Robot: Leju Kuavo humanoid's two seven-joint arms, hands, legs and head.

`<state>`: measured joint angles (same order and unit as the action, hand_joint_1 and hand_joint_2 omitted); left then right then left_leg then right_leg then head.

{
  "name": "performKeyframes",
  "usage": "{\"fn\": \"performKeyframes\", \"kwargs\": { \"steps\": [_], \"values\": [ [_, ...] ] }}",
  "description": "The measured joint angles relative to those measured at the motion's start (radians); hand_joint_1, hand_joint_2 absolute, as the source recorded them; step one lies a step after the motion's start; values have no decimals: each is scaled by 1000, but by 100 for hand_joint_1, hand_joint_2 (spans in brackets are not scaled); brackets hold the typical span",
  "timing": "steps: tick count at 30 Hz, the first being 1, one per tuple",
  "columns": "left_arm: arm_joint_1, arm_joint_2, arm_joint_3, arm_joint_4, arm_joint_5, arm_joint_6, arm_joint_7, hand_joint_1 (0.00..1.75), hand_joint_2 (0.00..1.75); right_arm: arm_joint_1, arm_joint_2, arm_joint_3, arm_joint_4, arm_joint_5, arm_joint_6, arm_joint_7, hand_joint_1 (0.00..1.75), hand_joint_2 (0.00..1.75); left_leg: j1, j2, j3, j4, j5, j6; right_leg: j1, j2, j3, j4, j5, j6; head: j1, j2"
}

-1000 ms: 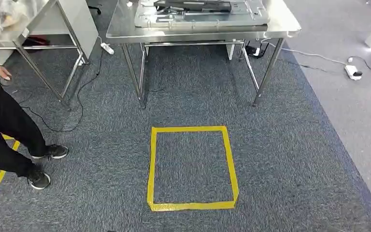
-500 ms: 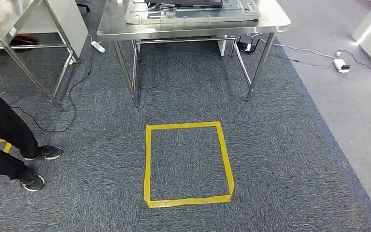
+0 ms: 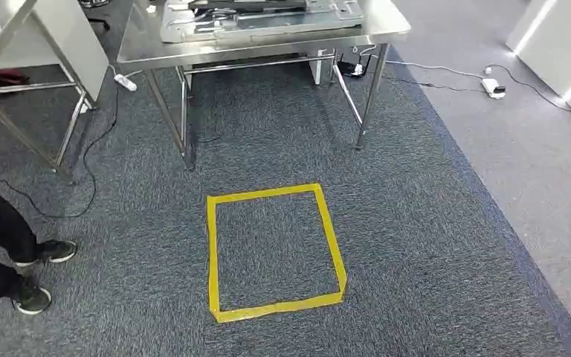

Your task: Take the parts from the cabinet and place them on the table.

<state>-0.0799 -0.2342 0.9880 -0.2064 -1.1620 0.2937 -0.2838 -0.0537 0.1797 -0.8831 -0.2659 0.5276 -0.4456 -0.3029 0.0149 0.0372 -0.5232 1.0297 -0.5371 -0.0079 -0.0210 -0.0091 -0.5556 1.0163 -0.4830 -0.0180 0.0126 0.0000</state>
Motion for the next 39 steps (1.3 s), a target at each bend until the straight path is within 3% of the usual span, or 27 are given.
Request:
{"fn": "performKeyframes", "kwargs": {
  "steps": [1,3,4,5,6,8,9,10,12,14,15,16,18,19,20,22,24,25,28,29,30,32,34,35,36,38,39],
  "values": [
    [0,0,0,0,0,0,-3,0,0,-1,0,3,0,2,4,-4,0,0,0,-16,-26,59,-44,-2,0,5,-5,0,3,-6,0,0],
    [1,0,0,0,0,0,-5,0,0,-4,0,8,2,10,7,-8,0,0,1,-27,-97,219,-123,-6,5,15,-14,1,7,-11,0,0],
    [2,0,0,0,0,0,-6,0,0,-3,0,12,4,15,7,-8,0,0,1,-27,-121,274,-136,-7,7,22,-17,3,8,-11,0,0],
    [3,0,0,0,0,1,-5,0,0,-3,0,13,6,20,7,-6,0,0,1,-27,-122,279,-123,-5,8,28,-19,5,9,-11,0,0],
    [4,0,0,0,0,1,-3,0,0,-2,0,15,9,24,7,-2,0,0,1,-28,-102,240,-91,-2,9,36,-20,7,9,-11,0,0],
    [5,0,0,0,0,2,5,0,0,-3,0,24,14,43,8,14,0,0,1,-44,-16,68,1,11,10,53,-18,10,10,-9,0,0],
    [6,0,0,0,0,3,10,0,0,-2,1,30,17,53,9,22,0,0,0,-74,16,-5,19,21,9,58,-19,10,12,-5,0,0],
    [6,0,1,0,0,4,15,0,0,-4,4,38,21,64,9,33,0,0,-2,-90,20,-30,14,25,16,63,-26,16,13,2,0,0],
    [4,0,1,0,-2,5,24,0,0,-1,3,48,24,82,11,54,0,0,-7,-81,15,-25,15,27,8,75,-32,12,20,16,0,0],
    [6,-3,1,0,-4,5,32,0,0,4,3,62,29,108,15,74,0,0,0,-68,20,-41,29,40,13,86,-32,7,26,32,1,0],
    [7,-4,1,0,-4,6,34,0,0,6,3,71,30,119,19,81,0,0,1,-55,25,-48,35,47,9,62,-39,28,8,31,1,0],
    [7,-6,1,0,-5,6,34,0,0,6,3,78,31,127,24,85,0,0,1,-50,23,-50,39,56,10,37,-62,77,-32,32,4,0],
    [10,-8,1,0,-7,6,34,0,0,6,3,89,34,134,26,87,0,0,-2,-33,18,-48,40,57,7,24,-128,226,-109,39,4,0],
    [13,-8,1,0,-10,6,35,0,0,6,3,94,36,140,28,90,0,0,-3,-22,15,-45,40,57,6,22,-159,294,-131,43,4,0],
    [13,-8,1,0,-11,6,35,0,0,8,3,99,37,146,31,92,0,0,-3,-14,12,-42,39,57,5,20,-166,312,-125,46,3,0],
    [12,-12,1,0,-12,6,35,0,0,13,3,110,37,156,42,94,0,0,-3,-4,12,-37,35,54,2,13,-106,209,-59,47,4,0],
    [11,-14,1,0,-15,3,29,0,0,14,3,119,37,167,47,94,0,0,-4,3,13,-28,29,46,1,-11,-10,36,4,41,4,0],
    [11,-14,1,0,-16,0,26,0,0,14,3,124,38,173,48,94,0,0,-12,7,8,-21,22,38,12,-19,-4,16,-9,34,4,0],
    [10,-14,0,0,-22,-1,23,0,0,16,6,138,39,185,61,94,0,0,-10,14,15,-26,25,25,16,-2,-10,15,-5,20,3,0],
    [9,-14,0,0,-21,0,22,0,0,17,6,142,40,193,68,97,0,0,-9,15,15,-24,22,19,8,1,-7,7,0,11,3,0],
    [10,-14,0,0,-21,1,20,0,0,18,9,146,42,201,78,99,0,0,-4,1,10,-7,7,12,5,2,-6,2,5,4,3,0],
    [10,-14,0,0,-18,2,13,0,0,17,10,158,42,212,91,101,0,0,-3,-22,-43,105,-71,4,5,6,-13,2,9,-5,2,0],
    [11,-14,0,0,-14,4,11,0,0,18,11,165,44,216,100,103,0,0,-2,-27,-111,252,-134,-1,7,13,-20,3,11,-7,2,0],
    [12,-14,0,0,-14,5,11,0,0,19,11,168,45,217,105,103,0,0,-2,-27,-127,287,-134,-2,7,18,-23,6,11,-7,2,0],
    [13,-14,0,0,-14,7,11,0,0,20,11,169,46,217,111,104,0,0,-2,-27,-116,268,-109,-1,7,24,-24,8,11,-7,2,0],
    [13,-14,1,0,-13,10,11,0,0,20,11,172,47,217,121,105,0,0,-1,-30,-39,113,-18,4,7,38,-22,11,12,-5,2,0],
    [13,-14,1,0,-13,12,11,0,0,20,11,174,47,217,125,103,0,0,0,-43,2,28,18,7,7,43,-22,12,12,-2,2,0]
  ]
}}
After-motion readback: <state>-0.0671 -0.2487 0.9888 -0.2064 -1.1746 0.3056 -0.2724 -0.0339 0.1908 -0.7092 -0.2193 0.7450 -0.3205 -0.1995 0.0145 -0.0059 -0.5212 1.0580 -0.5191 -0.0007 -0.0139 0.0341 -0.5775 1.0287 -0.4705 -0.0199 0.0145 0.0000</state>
